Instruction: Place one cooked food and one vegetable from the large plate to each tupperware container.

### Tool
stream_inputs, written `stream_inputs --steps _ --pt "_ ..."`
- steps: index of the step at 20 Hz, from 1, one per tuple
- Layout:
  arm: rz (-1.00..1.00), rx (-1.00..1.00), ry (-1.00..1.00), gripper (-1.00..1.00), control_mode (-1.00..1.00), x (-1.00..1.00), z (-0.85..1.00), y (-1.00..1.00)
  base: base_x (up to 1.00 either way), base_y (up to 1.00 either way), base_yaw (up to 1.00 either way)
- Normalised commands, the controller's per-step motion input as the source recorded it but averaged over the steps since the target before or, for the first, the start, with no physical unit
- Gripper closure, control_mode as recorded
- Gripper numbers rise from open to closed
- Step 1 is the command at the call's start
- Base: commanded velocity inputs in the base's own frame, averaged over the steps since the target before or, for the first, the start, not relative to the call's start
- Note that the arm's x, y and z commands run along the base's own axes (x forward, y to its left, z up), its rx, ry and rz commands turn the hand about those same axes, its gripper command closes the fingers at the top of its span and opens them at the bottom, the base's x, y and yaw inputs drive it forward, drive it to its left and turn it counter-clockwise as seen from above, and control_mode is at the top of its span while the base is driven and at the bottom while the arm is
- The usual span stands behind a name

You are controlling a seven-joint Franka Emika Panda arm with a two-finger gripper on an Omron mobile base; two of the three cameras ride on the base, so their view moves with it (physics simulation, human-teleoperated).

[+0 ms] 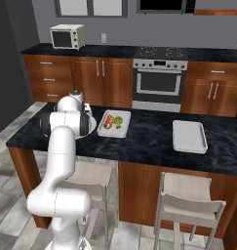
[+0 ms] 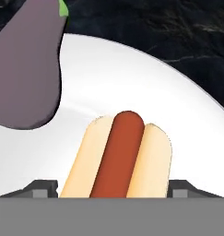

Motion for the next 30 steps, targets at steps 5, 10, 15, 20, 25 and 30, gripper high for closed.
stream_inputs --steps 5,10,15,20,25,30 --pt "-0.04 0.00 -0.03 1.00 -1.00 -0.80 0.08 -0.03 0.00 0.00 0.00" --pt "0.00 0.00 -0.34 1.00 -1.00 -1.00 0.33 -0.30 0.00 0.00 0.00" --pt "0.00 0.10 -0.34 1.00 -1.00 -1.00 0.33 -0.30 0.00 0.00 0.00" --pt "0.00 0.18 0.02 1.00 -1.00 -0.71 1.00 -0.18 0.00 0.00 0.00" --pt "-0.05 -0.03 0.33 1.00 -1.00 -0.55 1.00 -0.71 0.00 0.00 0.00" --pt "-0.02 -0.07 0.29 1.00 -1.00 -0.33 0.97 -0.92 0.00 0.00 0.00"
